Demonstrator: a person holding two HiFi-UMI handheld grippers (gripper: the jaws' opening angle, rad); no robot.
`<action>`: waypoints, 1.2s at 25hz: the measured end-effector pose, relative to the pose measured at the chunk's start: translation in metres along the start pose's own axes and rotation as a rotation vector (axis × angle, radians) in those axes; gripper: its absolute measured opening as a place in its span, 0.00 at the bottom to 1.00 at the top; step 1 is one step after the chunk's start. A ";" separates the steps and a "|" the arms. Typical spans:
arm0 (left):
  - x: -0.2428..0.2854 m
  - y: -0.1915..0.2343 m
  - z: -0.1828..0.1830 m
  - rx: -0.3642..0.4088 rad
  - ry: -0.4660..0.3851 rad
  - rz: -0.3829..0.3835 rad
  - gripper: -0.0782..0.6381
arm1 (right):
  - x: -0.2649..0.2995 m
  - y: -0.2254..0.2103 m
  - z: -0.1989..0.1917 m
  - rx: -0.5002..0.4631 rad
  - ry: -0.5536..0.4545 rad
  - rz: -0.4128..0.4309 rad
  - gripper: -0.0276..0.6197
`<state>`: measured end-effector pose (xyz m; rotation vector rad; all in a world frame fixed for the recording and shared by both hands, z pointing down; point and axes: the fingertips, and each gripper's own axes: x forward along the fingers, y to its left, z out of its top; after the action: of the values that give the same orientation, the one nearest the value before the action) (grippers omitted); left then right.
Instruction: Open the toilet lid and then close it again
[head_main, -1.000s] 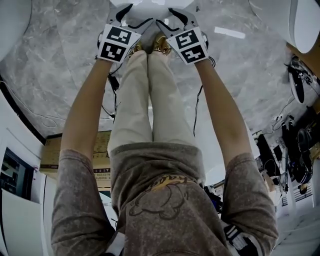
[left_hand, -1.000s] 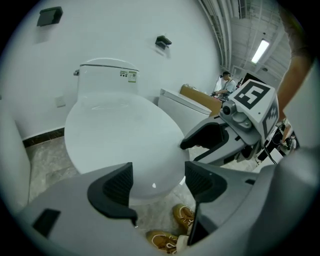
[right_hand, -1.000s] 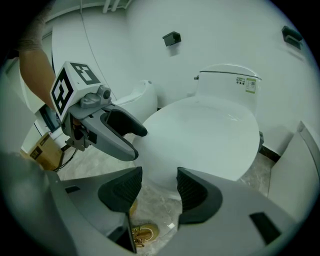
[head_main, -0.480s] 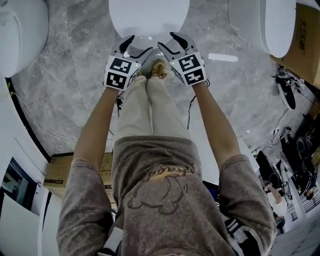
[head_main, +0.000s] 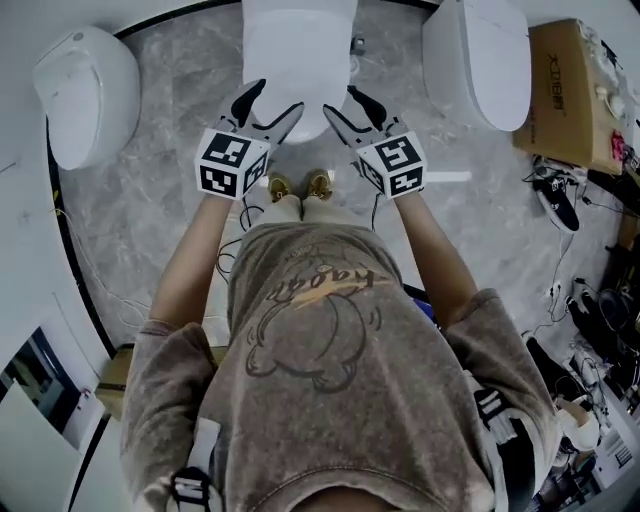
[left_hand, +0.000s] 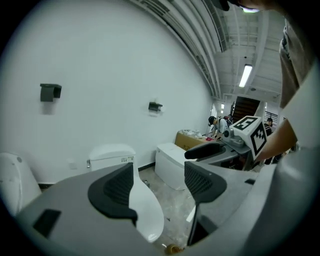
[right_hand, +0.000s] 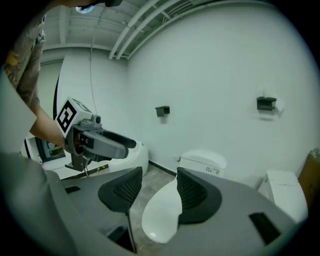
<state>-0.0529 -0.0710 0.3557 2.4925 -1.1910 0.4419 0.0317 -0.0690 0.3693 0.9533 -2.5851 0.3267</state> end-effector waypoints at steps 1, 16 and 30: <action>-0.012 -0.005 0.013 0.008 -0.023 -0.002 0.56 | -0.011 0.000 0.014 0.001 -0.025 -0.006 0.41; -0.105 -0.007 0.038 0.003 -0.251 0.167 0.12 | -0.099 0.005 0.053 0.007 -0.255 -0.107 0.09; -0.099 -0.001 0.016 -0.068 -0.264 0.211 0.12 | -0.086 0.004 0.027 0.063 -0.260 -0.170 0.09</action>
<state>-0.1096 -0.0099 0.3006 2.4309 -1.5522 0.1216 0.0830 -0.0251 0.3090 1.3061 -2.7107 0.2542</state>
